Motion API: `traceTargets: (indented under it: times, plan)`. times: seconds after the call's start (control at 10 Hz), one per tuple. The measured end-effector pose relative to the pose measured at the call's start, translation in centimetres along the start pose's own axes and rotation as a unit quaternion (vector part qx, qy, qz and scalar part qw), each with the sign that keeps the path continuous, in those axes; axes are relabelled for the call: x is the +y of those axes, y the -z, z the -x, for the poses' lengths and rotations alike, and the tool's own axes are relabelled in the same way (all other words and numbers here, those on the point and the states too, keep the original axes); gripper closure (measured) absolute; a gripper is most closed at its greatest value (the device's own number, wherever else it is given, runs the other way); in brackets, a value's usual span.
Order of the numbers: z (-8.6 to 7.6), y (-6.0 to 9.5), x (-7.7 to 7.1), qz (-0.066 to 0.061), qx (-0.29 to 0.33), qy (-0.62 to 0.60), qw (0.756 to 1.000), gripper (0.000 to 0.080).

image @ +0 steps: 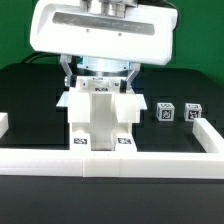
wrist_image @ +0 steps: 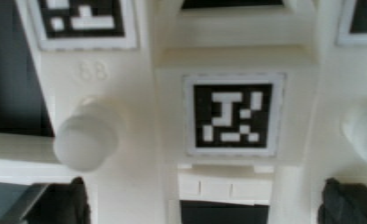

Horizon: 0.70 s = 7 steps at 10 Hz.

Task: Assemble chair

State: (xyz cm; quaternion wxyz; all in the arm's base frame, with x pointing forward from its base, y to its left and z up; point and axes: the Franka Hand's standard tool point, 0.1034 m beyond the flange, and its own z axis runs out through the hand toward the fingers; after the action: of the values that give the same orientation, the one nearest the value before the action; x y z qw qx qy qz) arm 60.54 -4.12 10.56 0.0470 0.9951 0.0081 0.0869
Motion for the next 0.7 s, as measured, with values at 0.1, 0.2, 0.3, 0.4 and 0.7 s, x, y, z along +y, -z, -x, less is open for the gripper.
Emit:
traceTargets:
  times: [0.1, 0.2, 0.3, 0.4, 0.7]
  plan:
    - [-0.1, 0.3, -0.1, 0.001, 0.000, 0.002, 1.000, 0.0150]
    - [-0.1, 0.7, -0.2, -0.001, 0.000, -0.003, 1.000, 0.0150]
    - [-0.1, 0.9, -0.4, -0.004, -0.001, -0.015, 1.000, 0.0150]
    - [-0.1, 1.4, -0.6, -0.007, -0.003, -0.029, 1.000, 0.0150]
    - [-0.7, 4.1, -3.1, -0.022, -0.003, -0.098, 0.995, 0.0150]
